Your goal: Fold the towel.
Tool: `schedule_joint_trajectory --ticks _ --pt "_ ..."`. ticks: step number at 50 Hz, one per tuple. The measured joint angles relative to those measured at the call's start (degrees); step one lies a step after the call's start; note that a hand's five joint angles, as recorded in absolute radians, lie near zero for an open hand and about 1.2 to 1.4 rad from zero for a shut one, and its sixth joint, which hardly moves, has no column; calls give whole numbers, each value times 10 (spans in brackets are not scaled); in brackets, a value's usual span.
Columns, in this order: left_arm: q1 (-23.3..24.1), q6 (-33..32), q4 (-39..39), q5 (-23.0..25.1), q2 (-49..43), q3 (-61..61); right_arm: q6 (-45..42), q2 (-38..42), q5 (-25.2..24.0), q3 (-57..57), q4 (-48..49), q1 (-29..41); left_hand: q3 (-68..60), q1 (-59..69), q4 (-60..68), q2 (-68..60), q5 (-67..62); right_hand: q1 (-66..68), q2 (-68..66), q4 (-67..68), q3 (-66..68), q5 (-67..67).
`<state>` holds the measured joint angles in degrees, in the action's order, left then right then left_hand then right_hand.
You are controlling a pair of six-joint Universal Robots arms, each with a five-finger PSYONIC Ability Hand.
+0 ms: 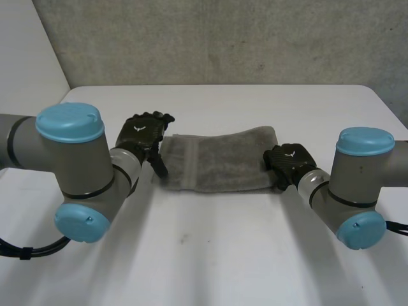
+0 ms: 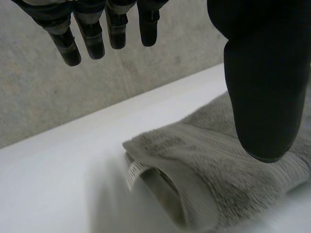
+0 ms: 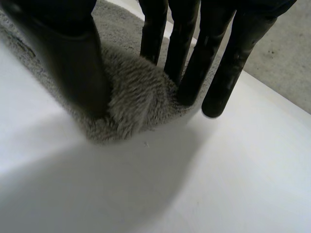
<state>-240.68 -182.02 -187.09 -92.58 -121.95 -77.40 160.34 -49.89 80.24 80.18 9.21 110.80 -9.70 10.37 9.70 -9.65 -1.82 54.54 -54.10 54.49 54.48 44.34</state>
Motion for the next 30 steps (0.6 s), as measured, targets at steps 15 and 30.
schedule_joint_trajectory --ticks 15,30 --pt "-18 0 -3 -1 81 5 -149 -135 2 100 -53 -39 0 0 0 0 0 186 -173 222 220 211" --pt "-41 9 22 1 144 9 -345 -73 30 -95 -97 118 0 0 0 0 0 194 -179 222 220 214"
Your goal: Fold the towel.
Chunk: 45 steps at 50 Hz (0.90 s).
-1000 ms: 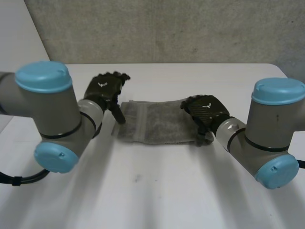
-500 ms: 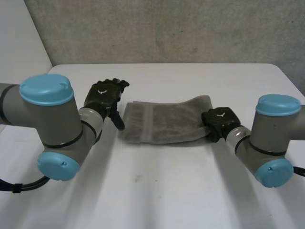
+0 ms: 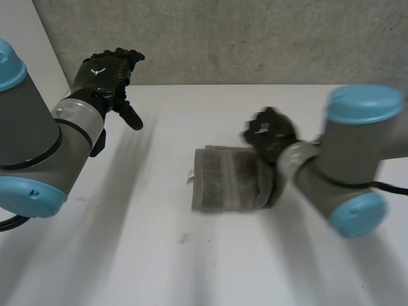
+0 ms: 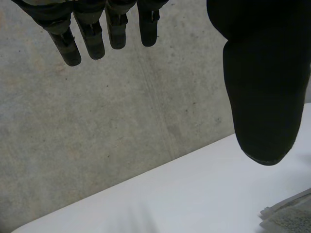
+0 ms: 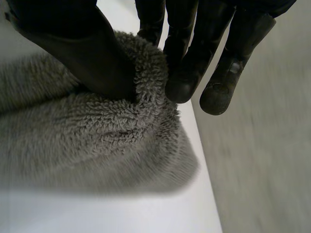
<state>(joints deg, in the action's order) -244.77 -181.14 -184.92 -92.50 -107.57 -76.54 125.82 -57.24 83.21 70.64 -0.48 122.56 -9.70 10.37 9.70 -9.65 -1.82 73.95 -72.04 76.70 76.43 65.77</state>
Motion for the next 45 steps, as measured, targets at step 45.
schedule_joint_trajectory --ticks 45 --pt "131 105 1 5 -228 79 470 0 5 111 22 -81 0 0 0 0 0 -604 582 -620 -624 -623"
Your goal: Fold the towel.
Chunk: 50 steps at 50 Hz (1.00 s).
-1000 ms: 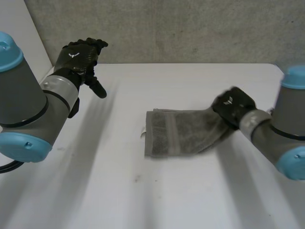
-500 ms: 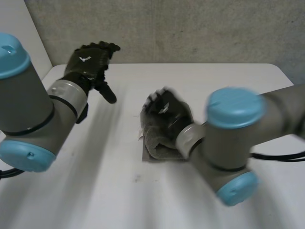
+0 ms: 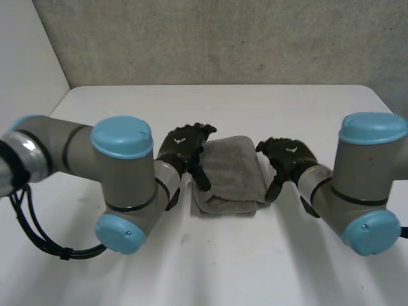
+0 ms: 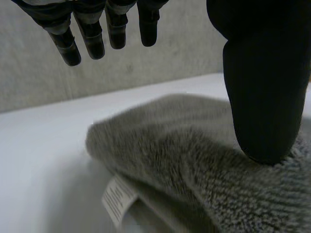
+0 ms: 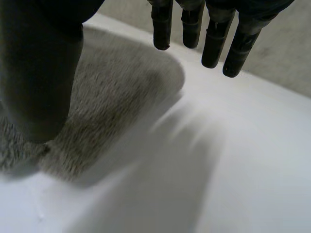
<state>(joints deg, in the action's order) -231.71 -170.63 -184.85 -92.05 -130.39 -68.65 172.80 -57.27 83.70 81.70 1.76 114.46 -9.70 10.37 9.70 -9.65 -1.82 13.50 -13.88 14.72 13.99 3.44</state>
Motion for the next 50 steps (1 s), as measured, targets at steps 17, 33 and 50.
schedule_joint_trajectory --ticks 17,33,50 --pt "-5 -6 46 -19 19 17 -3 -39 -18 -22 6 5 0 0 -1 0 0 0 0 0 0 0" --pt "-99 -10 227 -36 314 53 0 -249 78 -96 -74 -2 1 0 -1 0 0 -2 0 0 0 0" --pt "-137 -55 313 -54 346 67 -4 -273 83 -112 -127 -7 1 0 -1 0 0 -2 0 0 0 0"
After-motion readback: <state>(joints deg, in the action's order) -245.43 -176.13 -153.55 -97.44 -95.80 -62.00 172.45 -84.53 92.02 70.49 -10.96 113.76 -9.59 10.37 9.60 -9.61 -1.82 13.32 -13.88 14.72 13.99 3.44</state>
